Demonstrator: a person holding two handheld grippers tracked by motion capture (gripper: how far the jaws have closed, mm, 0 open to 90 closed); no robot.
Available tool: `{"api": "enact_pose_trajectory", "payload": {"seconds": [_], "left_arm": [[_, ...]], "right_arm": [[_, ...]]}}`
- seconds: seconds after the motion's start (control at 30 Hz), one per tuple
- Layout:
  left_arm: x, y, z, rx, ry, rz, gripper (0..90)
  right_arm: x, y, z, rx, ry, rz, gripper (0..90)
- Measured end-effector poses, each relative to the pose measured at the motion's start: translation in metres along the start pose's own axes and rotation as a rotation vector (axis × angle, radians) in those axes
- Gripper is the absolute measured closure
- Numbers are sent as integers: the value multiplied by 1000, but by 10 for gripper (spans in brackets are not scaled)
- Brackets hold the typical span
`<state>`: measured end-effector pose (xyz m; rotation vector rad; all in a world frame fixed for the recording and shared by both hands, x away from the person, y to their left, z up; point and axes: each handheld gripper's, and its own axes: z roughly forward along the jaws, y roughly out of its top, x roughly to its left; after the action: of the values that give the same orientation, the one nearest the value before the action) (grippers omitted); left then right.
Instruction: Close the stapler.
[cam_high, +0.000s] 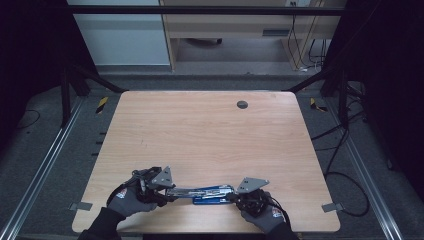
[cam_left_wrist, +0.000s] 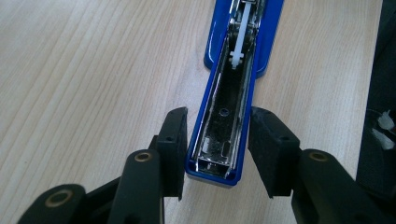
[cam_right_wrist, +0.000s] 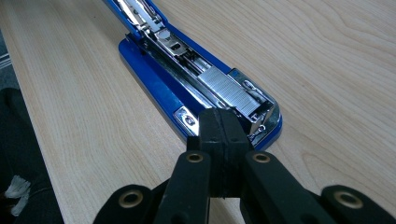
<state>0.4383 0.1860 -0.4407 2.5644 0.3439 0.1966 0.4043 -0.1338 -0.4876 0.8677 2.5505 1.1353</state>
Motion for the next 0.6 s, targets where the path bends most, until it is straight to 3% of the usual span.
{"api": "enact_pose_trajectory", "payload": {"seconds": [0.1,0.23,0.6], "left_arm": [[1,0,-5,-42,-10,-14,587],[0,0,-3,-24,-4,-8,587],[0,-1,-3,-35,-2,-13,584]], "right_arm": [[0,0,0,-1,-1,-1,900],[0,0,0,-1,0,3,900],[1,1,1,5,-1,-5,900]]}}
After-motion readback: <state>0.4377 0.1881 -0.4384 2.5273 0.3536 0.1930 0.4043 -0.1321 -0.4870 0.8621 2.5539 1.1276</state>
